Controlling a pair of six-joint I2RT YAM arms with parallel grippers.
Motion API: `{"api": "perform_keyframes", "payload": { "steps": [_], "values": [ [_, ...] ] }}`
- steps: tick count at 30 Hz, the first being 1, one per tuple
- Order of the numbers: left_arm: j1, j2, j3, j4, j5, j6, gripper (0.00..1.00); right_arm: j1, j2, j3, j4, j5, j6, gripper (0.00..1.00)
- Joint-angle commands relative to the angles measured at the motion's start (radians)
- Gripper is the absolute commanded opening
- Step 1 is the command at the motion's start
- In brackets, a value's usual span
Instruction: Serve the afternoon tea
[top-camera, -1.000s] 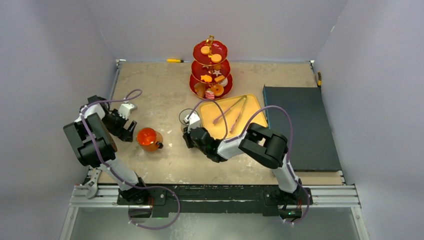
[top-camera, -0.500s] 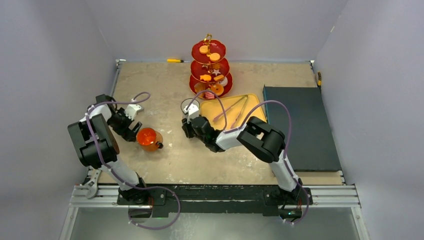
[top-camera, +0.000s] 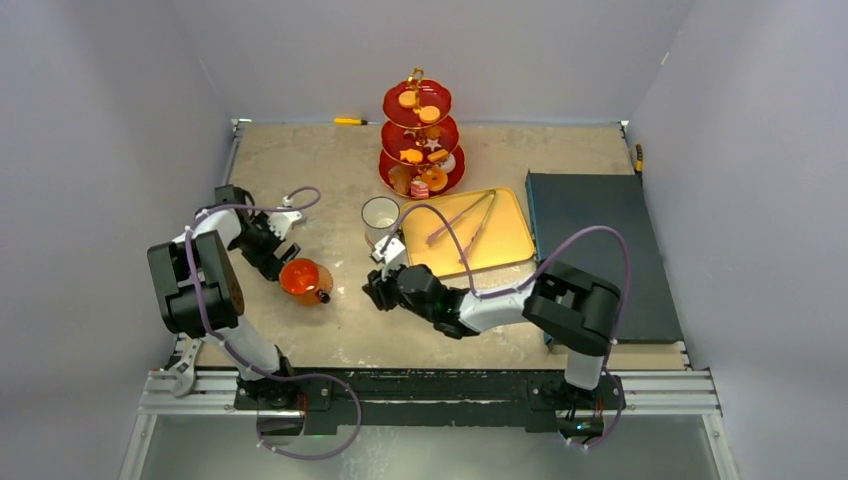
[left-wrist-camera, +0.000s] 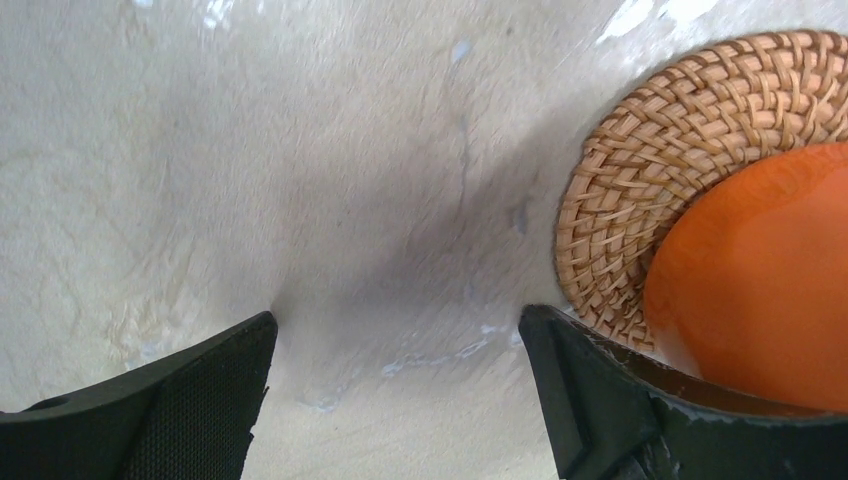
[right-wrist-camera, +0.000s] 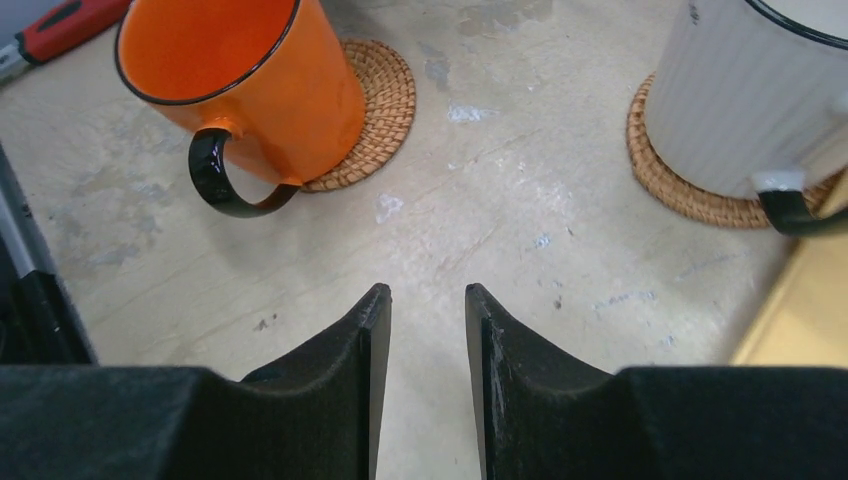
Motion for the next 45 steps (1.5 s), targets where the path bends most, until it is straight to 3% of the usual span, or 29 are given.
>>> {"api": "perform_keyframes", "payload": {
  "steps": [1,12,27,32,37,40,45],
  "values": [
    [-0.062,-0.003,-0.031,-0.017,0.065,-0.062,0.93,0.009,-0.116,-0.088,0.028,0.050,0.046,0.37],
    [-0.241,-0.034,-0.055,0.044,0.069,-0.186,0.92,0.009,-0.317,-0.239,-0.066,0.126,0.153,0.37],
    [-0.460,-0.048,-0.040,0.090,0.095,-0.323,0.92,-0.003,-0.410,-0.290,-0.140,0.219,0.181,0.39],
    [-0.441,-0.022,0.087,0.042,0.077,-0.390,0.93,0.039,-0.397,-0.228,-0.143,0.231,0.086,0.51],
    [-0.287,0.007,0.238,-0.073,0.122,-0.375,0.94,0.101,-0.316,-0.121,-0.183,0.177,0.017,0.61],
    [-0.205,-0.013,0.250,-0.147,0.097,-0.242,0.95,0.136,-0.256,-0.110,-0.153,0.123,-0.017,0.61],
    [-0.163,-0.134,0.067,-0.168,0.068,-0.032,0.95,0.190,-0.119,-0.100,-0.069,0.113,-0.069,0.50]
  ]
}}
